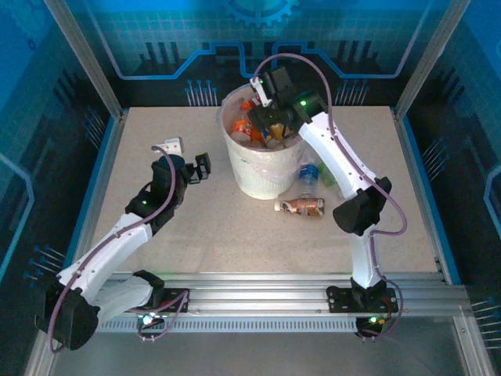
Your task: Put the plastic bottles in the bin
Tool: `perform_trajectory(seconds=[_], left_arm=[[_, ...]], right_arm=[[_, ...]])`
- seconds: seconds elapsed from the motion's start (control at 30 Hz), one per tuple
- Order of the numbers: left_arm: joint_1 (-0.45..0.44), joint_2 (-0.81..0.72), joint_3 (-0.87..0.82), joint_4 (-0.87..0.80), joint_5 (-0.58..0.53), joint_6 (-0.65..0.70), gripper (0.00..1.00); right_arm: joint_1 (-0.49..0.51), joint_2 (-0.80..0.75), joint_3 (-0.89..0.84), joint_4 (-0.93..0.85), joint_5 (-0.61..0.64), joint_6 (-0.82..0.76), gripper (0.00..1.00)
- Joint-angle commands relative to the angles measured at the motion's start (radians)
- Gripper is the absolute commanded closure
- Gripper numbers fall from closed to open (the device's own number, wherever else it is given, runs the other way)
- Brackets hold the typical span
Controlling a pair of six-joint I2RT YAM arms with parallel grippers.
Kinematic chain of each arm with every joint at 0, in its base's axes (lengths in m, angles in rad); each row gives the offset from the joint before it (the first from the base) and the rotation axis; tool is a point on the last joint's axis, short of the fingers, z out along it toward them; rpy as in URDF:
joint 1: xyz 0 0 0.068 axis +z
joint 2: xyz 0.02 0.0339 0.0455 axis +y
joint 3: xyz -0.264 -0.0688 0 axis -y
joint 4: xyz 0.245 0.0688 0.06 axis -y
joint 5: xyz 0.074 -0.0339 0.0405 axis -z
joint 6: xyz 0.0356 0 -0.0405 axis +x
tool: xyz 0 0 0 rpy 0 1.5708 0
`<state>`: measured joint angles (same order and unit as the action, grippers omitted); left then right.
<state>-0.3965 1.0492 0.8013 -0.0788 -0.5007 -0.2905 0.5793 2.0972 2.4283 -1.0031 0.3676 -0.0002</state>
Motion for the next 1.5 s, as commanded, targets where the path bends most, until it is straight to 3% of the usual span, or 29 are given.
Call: perform_trajectory(seconds=[0.0, 0.27, 0.5, 0.73, 1.07, 1.27, 1.47], left_arm=[[0.01, 0.0, 0.012, -0.013, 0.004, -0.016, 0.01], [0.014, -0.002, 0.015, -0.017, 0.002, -0.019, 0.01], [0.017, -0.002, 0.019, -0.026, -0.001, -0.034, 0.01], [0.02, -0.013, 0.017, -0.032, -0.012, -0.048, 0.01], [0.022, -0.058, -0.023, 0.019, -0.019, -0.07, 0.01], [0.022, -0.058, -0.036, 0.044, -0.007, -0.071, 0.01], [0.023, -0.06, -0.051, 0.06, -0.012, -0.067, 0.01]], right_arm=[[-0.006, 0.023, 0.074, -0.032, 0.011, -0.015, 0.13], [0.0, -0.005, 0.139, -0.049, 0.007, -0.053, 0.07], [-0.005, -0.12, 0.087, -0.044, 0.004, -0.045, 0.0], [-0.086, -0.366, -0.218, 0.041, -0.055, 0.058, 0.0], [-0.345, -0.717, -0.794, 0.171, -0.187, 0.212, 0.0], [-0.427, -0.775, -1.025, 0.235, -0.251, 0.232, 0.0], [-0.517, -0.715, -1.176, 0.296, -0.31, 0.219, 0.0]])
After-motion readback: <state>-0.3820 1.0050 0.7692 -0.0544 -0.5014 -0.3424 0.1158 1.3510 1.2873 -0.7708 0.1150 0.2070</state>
